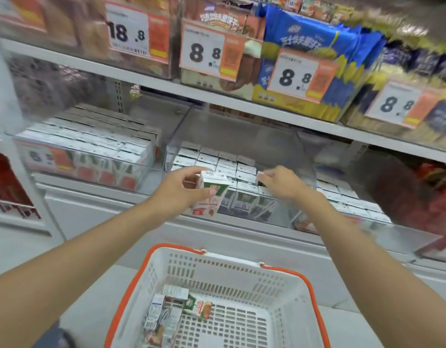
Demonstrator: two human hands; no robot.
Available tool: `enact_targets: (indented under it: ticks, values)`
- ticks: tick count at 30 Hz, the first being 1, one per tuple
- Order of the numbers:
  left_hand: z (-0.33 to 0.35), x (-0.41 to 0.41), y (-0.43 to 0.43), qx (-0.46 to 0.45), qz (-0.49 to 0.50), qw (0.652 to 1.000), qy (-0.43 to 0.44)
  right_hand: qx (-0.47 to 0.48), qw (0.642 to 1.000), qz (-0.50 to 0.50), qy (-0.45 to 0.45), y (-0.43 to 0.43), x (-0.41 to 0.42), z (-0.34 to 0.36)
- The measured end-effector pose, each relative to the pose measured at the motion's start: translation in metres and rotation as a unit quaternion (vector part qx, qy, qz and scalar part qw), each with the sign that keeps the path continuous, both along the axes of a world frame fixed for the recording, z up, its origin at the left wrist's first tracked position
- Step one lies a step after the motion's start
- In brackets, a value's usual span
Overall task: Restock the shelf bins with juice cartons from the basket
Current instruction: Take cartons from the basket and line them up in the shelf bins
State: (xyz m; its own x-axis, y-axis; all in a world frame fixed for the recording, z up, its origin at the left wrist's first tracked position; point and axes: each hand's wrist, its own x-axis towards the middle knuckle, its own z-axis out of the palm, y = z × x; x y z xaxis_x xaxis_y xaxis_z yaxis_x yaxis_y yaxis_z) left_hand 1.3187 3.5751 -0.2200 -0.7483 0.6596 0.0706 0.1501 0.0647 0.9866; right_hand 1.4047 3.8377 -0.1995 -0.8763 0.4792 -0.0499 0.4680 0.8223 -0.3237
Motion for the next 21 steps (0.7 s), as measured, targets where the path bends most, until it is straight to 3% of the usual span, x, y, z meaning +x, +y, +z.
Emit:
enact_targets:
  ticks: [2, 3, 5, 7, 10, 12, 16, 18, 21]
  values:
    - [0.005, -0.008, -0.007, -0.004, 0.011, 1.000, 0.005, -0.037, 0.997, 0.000, -0.062, -0.008, -0.002, -0.003]
    - [0.007, -0.012, -0.010, 0.000, 0.017, 1.000, 0.003, -0.006, 0.998, 0.000, -0.060, -0.012, -0.003, -0.002]
    - [0.010, -0.019, -0.016, 0.013, 0.033, 0.999, 0.000, 0.077, 0.996, 0.021, 0.042, -0.027, -0.008, 0.005]
    - [0.014, -0.027, -0.021, 0.021, 0.057, 0.998, 0.008, 0.011, 0.979, 0.104, 0.175, -0.065, -0.014, 0.018]
    - [0.022, -0.042, -0.035, 0.048, 0.082, 0.995, 0.012, -0.151, 0.954, 0.203, 0.158, -0.131, -0.037, 0.035]
    - [0.028, -0.055, -0.050, 0.066, 0.089, 0.994, 0.002, -0.146, 0.950, 0.236, 0.143, -0.160, -0.059, 0.039]
    - [0.030, -0.089, -0.083, 0.082, 0.119, 0.990, -0.008, -0.138, 0.940, 0.223, 0.218, -0.195, -0.103, 0.047]
    - [0.025, -0.108, -0.096, 0.043, 0.152, 0.986, 0.053, -0.120, 0.947, 0.179, 0.239, -0.201, -0.124, 0.049]
    - [0.014, -0.136, -0.110, -0.081, 0.157, 0.962, 0.210, -0.068, 0.957, 0.130, 0.251, -0.205, -0.158, 0.049]
